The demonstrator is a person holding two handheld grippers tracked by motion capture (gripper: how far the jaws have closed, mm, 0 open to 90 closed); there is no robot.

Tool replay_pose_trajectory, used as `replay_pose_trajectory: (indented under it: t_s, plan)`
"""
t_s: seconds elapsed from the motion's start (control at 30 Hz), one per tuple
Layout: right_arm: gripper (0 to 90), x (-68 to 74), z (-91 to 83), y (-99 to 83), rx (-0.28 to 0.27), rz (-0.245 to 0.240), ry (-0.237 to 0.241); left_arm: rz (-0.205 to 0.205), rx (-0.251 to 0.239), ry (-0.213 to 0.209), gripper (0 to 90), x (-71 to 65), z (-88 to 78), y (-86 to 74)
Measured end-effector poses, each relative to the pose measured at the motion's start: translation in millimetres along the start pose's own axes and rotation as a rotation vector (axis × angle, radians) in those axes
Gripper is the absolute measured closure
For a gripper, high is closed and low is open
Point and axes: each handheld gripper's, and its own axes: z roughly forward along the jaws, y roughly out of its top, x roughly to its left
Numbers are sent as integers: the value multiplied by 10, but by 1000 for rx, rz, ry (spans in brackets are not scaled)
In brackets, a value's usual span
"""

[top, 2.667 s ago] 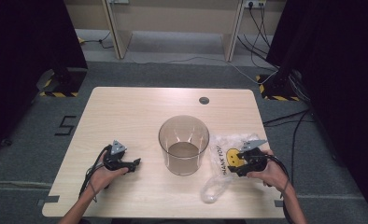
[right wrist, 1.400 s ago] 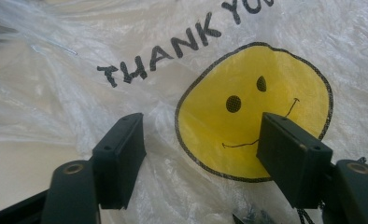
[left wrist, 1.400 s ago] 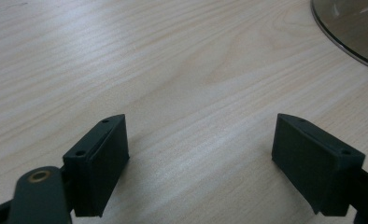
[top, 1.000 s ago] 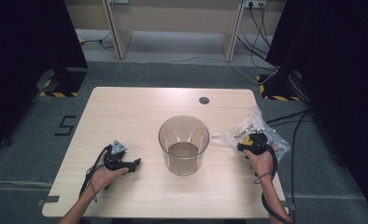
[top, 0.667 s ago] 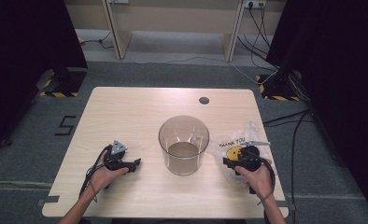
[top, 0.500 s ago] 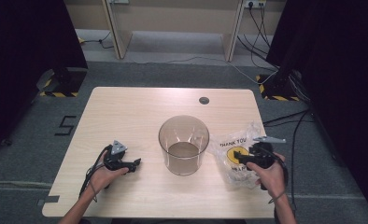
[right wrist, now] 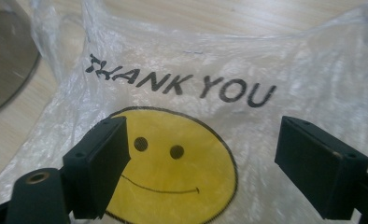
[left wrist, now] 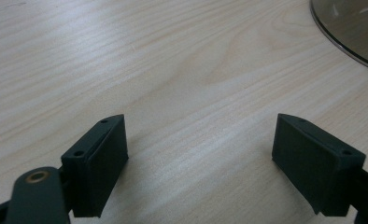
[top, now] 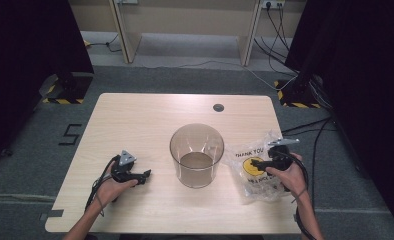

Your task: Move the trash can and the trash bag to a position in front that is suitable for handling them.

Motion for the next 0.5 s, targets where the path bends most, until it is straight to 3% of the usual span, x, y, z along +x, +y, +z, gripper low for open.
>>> replay_pose_trajectory:
  t_s: [0.17,0.27,0.3,0.43,0.5]
  plan:
    - [170,100,111,41,38,24,-1,1,0,-2,172,0,2,2]
    - [169,140,167,15,69,19,-26,1,0,-2,171,0,3,2]
    - [166,145,207,-18,88,36,-57,1,0,-2,171,0,3,2]
    - [153,153,215,-63,89,49,-79,1,0,-2,171,0,3,2]
    - [152,178,189,-96,105,58,-122,1,0,-2,171,0,3,2]
